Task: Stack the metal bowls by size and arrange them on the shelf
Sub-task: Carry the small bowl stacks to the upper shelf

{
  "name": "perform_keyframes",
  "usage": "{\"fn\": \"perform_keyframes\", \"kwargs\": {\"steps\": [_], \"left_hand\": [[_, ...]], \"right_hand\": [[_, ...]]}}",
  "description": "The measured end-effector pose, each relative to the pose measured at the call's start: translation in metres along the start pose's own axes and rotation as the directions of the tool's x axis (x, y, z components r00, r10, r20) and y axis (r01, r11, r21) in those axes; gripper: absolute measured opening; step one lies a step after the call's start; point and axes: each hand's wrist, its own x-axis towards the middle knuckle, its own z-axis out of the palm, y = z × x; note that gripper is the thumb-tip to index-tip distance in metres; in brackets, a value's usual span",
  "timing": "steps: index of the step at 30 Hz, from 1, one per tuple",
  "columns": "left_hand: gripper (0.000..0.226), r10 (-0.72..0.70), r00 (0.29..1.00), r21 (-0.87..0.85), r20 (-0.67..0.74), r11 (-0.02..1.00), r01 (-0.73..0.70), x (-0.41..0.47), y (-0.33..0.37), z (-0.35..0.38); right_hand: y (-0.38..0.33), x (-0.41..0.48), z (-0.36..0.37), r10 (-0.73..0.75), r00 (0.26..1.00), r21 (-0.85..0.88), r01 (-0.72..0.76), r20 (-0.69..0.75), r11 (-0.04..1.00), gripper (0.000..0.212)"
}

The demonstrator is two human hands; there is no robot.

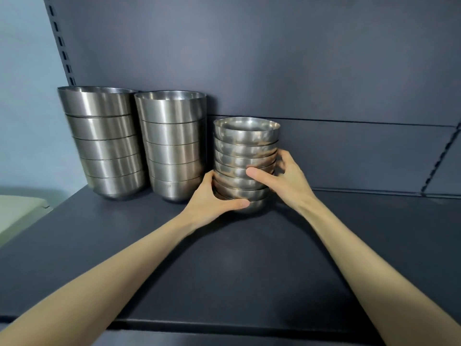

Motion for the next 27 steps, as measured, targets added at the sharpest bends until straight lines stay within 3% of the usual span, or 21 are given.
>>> {"fn": "perform_keyframes", "kwargs": {"steps": [5, 16, 27], "left_hand": [[0.122, -0.022, 1.000, -0.010, -0.007, 1.000, 0.022, 0.003, -0.004, 0.003], [0.094, 0.035, 0.971, 0.123, -0.236, 0.992, -0.006, -0.002, -0.001, 0.010], [0.089, 0.044, 0.944, 0.254, -0.326, 0.966, 0.043, 0.000, 0.001, 0.010]], "right_hand": [[0.001, 0.006, 0.001, 0.001, 1.000, -0.002, -0.001, -0.002, 1.000, 0.083], [0.011, 0.019, 0.003, -0.001, 1.000, -0.014, 0.001, 0.000, 1.000, 0.074], [0.010, 0.030, 0.009, 0.017, 1.000, -0.033, -0.017, -0.022, 0.999, 0.078]]}}
